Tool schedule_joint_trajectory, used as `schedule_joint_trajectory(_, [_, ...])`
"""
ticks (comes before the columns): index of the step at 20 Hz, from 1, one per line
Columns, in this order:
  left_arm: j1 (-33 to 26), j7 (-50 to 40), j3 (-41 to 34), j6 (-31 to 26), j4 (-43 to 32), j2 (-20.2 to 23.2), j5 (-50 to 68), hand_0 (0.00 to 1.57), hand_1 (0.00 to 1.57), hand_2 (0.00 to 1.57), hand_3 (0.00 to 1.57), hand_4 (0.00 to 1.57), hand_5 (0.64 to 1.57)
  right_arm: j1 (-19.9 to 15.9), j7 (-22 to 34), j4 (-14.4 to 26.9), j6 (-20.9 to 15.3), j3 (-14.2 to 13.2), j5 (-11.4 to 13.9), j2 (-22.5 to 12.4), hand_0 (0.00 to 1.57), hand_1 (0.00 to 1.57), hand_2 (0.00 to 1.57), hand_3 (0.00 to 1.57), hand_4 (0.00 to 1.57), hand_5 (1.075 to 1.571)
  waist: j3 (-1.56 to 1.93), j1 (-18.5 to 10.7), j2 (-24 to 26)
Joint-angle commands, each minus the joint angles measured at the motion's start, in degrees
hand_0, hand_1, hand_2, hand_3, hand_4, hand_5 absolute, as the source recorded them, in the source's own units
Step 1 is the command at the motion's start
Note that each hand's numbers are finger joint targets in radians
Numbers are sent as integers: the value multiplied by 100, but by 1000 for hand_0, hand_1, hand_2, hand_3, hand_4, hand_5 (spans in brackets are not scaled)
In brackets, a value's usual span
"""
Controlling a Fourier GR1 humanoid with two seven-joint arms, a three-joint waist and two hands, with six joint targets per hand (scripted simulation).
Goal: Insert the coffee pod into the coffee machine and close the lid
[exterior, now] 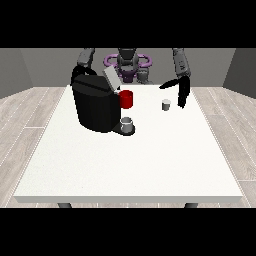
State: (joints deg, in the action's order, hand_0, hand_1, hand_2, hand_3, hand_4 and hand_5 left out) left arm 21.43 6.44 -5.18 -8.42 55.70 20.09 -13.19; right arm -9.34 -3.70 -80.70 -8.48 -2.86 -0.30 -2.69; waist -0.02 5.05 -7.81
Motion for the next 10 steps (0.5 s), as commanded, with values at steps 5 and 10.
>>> schedule_joint_trajectory(5, [390,-69,64,240,-807,-27,-539,695,695,778,429,0,1571,-112,-241,472,-126,48,168,101,0,0,0,0,392,1571,2,-1,-15])
schedule_joint_trajectory(10, [222,461,342,525,-1081,26,-1074,634,634,756,487,0,1571,-98,-171,374,-27,-51,2,44,0,0,0,0,435,1571,1,77,-25])
